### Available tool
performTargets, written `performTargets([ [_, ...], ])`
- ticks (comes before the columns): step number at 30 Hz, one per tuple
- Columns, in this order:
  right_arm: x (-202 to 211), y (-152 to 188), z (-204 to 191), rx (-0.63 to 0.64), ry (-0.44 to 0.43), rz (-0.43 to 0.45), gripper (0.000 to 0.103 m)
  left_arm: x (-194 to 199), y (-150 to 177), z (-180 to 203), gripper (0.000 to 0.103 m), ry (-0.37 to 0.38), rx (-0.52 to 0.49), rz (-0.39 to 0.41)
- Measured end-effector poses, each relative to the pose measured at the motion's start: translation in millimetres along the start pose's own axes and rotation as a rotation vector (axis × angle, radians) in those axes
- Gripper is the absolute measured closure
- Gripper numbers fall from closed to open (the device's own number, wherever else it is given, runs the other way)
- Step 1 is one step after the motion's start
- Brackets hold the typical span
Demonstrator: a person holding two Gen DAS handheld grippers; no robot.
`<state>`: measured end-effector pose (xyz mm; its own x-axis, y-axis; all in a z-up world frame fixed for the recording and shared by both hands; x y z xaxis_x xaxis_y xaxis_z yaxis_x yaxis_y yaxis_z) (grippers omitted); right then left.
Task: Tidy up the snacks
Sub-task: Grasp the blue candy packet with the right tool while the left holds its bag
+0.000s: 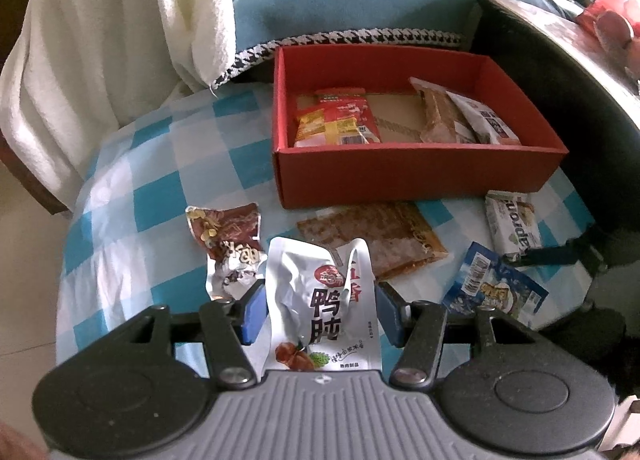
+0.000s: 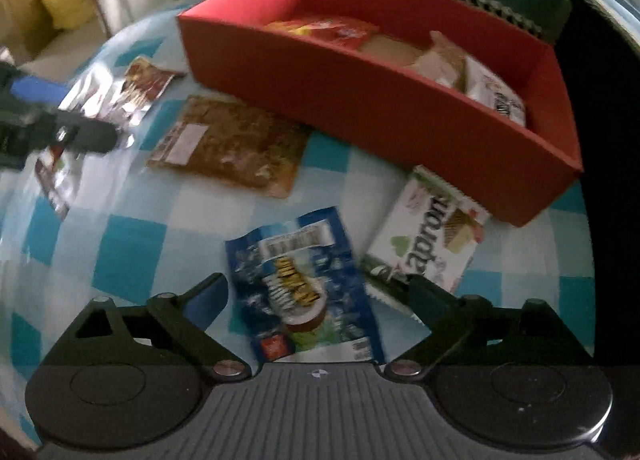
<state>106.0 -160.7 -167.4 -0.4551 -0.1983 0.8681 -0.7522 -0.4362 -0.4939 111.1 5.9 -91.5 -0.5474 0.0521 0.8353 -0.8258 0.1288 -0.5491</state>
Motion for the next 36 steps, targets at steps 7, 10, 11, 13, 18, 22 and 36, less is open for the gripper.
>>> performTargets([
  [7,-3,9,-13,0.006,0.033,0.004,0.018,-1,-1,0,0.053,0.006,-0.002,-0.005],
  [10,0,13,-9,-0.032,0.030,-0.010,0.020,1,0,0,0.053,0.011,-0.002,-0.003],
  [11,2,14,-9,-0.038,0.035,-0.004,0.021,2,0,-1,0.053,0.010,-0.001,0.000],
  [13,10,16,-9,-0.059,0.033,0.012,0.025,3,-1,-1,0.053,0.014,-0.001,0.007],
  [18,14,18,-7,-0.129,0.010,0.003,0.029,5,0,1,0.053,0.010,-0.012,0.015],
  [22,14,22,-13,-0.114,-0.008,-0.004,0.025,1,2,2,0.053,0.007,-0.028,0.001],
  [36,6,17,-17,-0.061,-0.011,-0.004,0.028,-22,13,12,0.053,0.009,-0.077,-0.076],
])
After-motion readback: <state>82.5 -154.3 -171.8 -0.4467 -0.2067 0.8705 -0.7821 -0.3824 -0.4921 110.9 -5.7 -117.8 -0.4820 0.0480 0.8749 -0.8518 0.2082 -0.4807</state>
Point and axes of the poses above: each gripper's, at about its wrist camera, not at the fingertips, and x roughly against the way its jaws point, z to its right, y to its underside, the point moved 4 cm from there along -x, roughly the way its jaws point, and after that the axes turned 7 degrees about -x, right-handed, at the moved point
